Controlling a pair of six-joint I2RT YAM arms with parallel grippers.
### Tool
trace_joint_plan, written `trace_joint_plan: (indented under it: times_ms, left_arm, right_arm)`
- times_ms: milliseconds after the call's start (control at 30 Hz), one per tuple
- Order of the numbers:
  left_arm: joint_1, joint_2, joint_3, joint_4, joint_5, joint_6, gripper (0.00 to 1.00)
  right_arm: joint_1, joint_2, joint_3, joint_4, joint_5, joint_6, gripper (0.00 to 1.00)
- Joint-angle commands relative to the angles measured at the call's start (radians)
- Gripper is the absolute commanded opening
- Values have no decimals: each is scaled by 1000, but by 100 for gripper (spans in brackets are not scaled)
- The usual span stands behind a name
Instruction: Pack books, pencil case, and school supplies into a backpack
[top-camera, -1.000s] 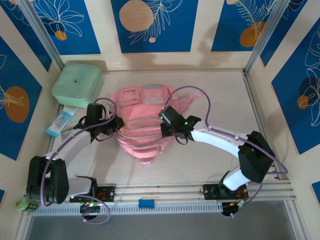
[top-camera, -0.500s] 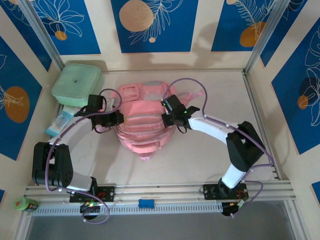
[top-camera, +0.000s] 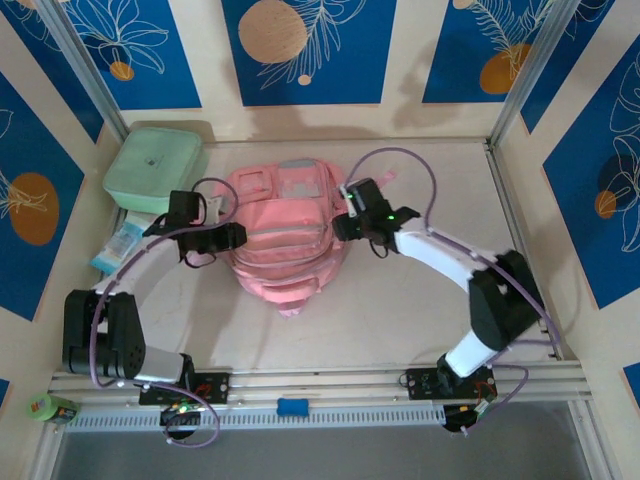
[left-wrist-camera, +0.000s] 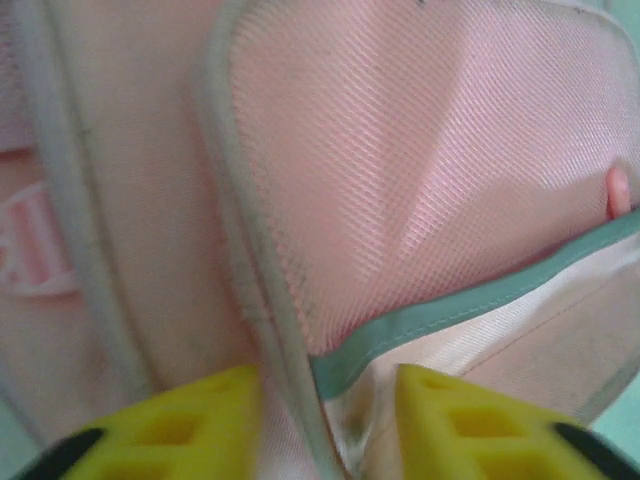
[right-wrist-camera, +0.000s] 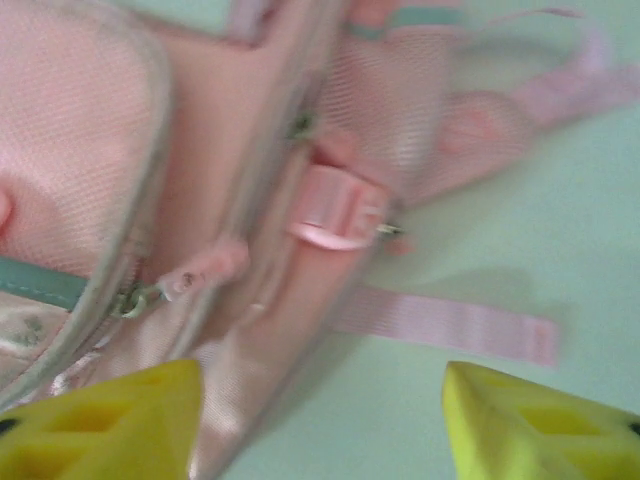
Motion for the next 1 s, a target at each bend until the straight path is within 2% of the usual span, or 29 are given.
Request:
trace_joint_plan:
  times_ms: [0,33,100,133,200,267,300,367,467,533,567,600,667,733,767,800,833,867,933,967]
  left_arm:
    - [13,-115,-41,-17,-96,-38,62]
    - [14,-148,-58,-20,-151,-54,69]
    - [15,-227,-98,-20,-319,-86,96]
    - [17,-255,-115,-15,-418,-90,100]
    - [26,-290,-132,-12,-644,-88,99]
    - [33,-277,-172,70,-834,-34,99]
    - [40,-253,-213,173,-884,26,99]
    - [51,-191,-286,363,-876,127,100]
    - [50,-93,-375,659,-783,211,99]
    - [50,-49,-435,838,-706,219,99]
    - [50,-34,-464,934,-671,224,99]
    - [48,-29,-472,961,-635,231,99]
    - [45,0,-506,1107,-585,268,99]
    - [48,53,-538,1242,-567,281,99]
    - [48,87,-536,1255,-543,288,99]
    - [47,143,-544,1325,-505,304,99]
    - [46,197,-555,1411,-479,321,99]
    - [45,201,-561,1432,-481,315,99]
    - [44,173,-515,1285,-567,287,99]
    - [34,188,-522,1334,-580,297,100]
  right_arm:
    - [-64,-156,-67,-17,33,110,85]
    - [-91,-199,-100,-4,57,129,90]
    - [-170,-271,-197,66,131,148,94]
    - [-202,-289,-245,106,188,149,95]
    - [-286,-298,-339,218,271,134,96]
    - [-375,-272,-425,376,242,74,99]
    - [-418,-244,-460,450,216,56,99]
    - [-487,-197,-517,581,135,40,99]
    - [-560,-126,-588,806,-72,4,99]
    - [-577,-107,-566,817,-181,-19,99]
    - [-599,-91,-575,866,-286,-20,99]
    - [-604,-80,-592,907,-342,-39,99]
    - [-598,-43,-642,1031,-391,-69,99]
    - [-564,-9,-700,1163,-381,-106,99]
    - [-554,-4,-704,1181,-348,-104,99]
    - [-557,-17,-684,1111,-336,-100,99]
    - [-569,-10,-682,1121,-360,-90,99]
    - [-575,-11,-683,1126,-368,-89,99]
    - [-556,-13,-692,1137,-331,-100,99]
    - [-556,-15,-687,1126,-332,-99,99]
